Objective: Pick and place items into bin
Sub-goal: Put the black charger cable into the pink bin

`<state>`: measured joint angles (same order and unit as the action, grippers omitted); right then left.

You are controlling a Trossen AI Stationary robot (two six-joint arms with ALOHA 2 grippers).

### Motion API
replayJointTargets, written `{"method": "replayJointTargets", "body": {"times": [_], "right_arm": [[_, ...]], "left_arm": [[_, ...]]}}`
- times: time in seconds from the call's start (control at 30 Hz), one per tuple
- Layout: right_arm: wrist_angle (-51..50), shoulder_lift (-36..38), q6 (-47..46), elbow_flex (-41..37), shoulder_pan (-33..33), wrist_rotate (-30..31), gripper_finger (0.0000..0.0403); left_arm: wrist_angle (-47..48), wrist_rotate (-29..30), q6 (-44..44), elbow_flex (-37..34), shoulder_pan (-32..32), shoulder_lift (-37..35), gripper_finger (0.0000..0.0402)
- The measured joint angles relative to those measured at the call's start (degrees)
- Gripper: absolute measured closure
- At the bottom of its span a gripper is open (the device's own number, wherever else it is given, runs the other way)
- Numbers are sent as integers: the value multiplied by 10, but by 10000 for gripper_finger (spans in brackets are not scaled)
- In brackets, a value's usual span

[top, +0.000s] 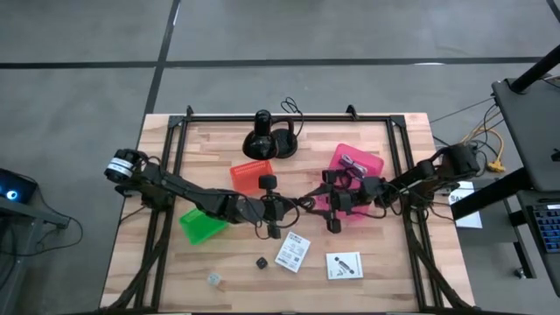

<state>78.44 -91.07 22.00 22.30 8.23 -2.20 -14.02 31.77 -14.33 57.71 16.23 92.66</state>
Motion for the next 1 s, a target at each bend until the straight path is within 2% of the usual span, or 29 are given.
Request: {"method": "replayJointTargets", "body": {"times": [0.27,0.6,0.77,1.0], "right_arm": [[-5,0,-6,30,0,-8,207],[-128,0,-11,83,0,-8,207],[-136,0,-13,89,0,-5,207],[-136,0,-5,83,0,52,231]], "left_arm": [[-6,0,2,0,-6,0,366],[-4,0,3,0,-7,0,366],[-4,0,4,0,-7,0,366],[-4,1,4,0,-8,0,366]]}}
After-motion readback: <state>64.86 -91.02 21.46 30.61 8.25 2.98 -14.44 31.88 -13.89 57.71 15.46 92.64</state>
